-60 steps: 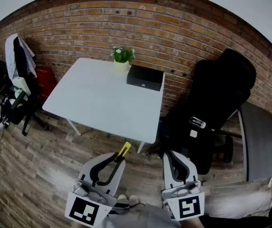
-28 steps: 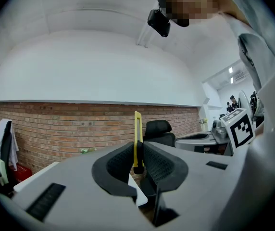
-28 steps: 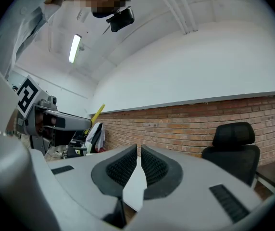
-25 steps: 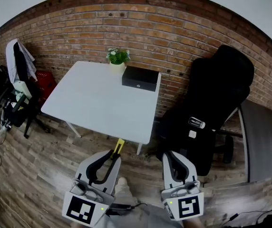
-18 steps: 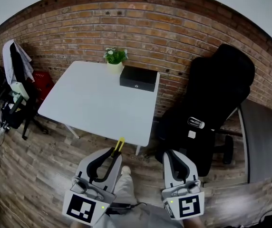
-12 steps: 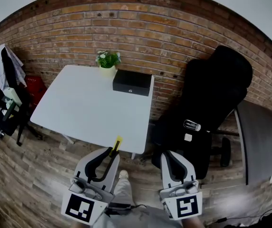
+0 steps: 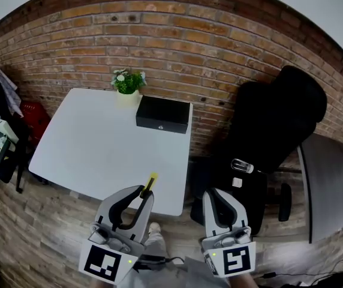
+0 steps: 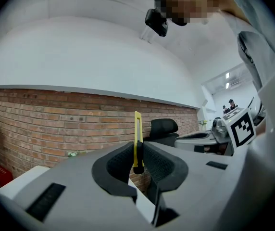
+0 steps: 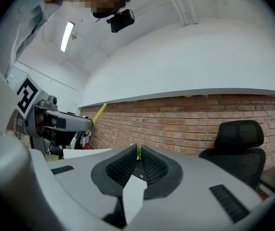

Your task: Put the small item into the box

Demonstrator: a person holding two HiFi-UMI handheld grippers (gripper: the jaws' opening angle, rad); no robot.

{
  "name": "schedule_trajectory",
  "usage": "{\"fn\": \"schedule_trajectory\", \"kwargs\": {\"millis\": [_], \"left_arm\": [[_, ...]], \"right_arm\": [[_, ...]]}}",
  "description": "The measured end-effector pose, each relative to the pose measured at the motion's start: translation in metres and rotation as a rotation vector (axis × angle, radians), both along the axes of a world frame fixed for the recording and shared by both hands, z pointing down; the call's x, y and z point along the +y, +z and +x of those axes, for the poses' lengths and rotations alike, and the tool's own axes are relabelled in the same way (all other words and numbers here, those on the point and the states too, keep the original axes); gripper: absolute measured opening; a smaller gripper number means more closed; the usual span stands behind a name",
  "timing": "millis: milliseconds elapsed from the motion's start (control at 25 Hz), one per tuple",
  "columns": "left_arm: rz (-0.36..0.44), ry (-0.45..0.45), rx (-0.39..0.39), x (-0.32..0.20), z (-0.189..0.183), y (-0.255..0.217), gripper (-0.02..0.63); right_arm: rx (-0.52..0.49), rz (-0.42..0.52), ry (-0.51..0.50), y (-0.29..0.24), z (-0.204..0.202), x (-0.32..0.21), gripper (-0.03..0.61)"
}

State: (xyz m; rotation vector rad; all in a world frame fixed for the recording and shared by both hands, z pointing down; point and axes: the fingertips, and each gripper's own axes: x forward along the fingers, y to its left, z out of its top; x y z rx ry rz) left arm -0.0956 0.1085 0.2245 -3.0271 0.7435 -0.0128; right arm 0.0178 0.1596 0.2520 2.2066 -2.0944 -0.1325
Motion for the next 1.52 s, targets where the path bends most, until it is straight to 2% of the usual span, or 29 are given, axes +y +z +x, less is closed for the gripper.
{"fn": "schedule_trajectory", "kwargs": {"millis": [360, 680, 1160, 1520], "left_arm": [[-0.01, 0.029, -0.017, -0.084, 0.03, 0.005, 0.075], [-0.033, 0.053, -0.02, -0.131, 0.043, 0.012, 0.075], [-0.071, 0.076, -0.037, -0.155, 0.054, 0.027, 0.075], [-0.089, 0.03, -0.029, -0.167, 0.06, 0.032, 0.075]], "right_arm": [[-0.007, -0.009, 0.027, 0.001, 0.028, -0.082, 0.055], [-0.014, -0.034, 0.051, 0.008, 0.039, -0.127, 0.055], [-0.024, -0.078, 0.071, 0.024, 0.047, -0.15, 0.055], [-0.024, -0.109, 0.009, 0.035, 0.052, -0.17, 0.055]]}}
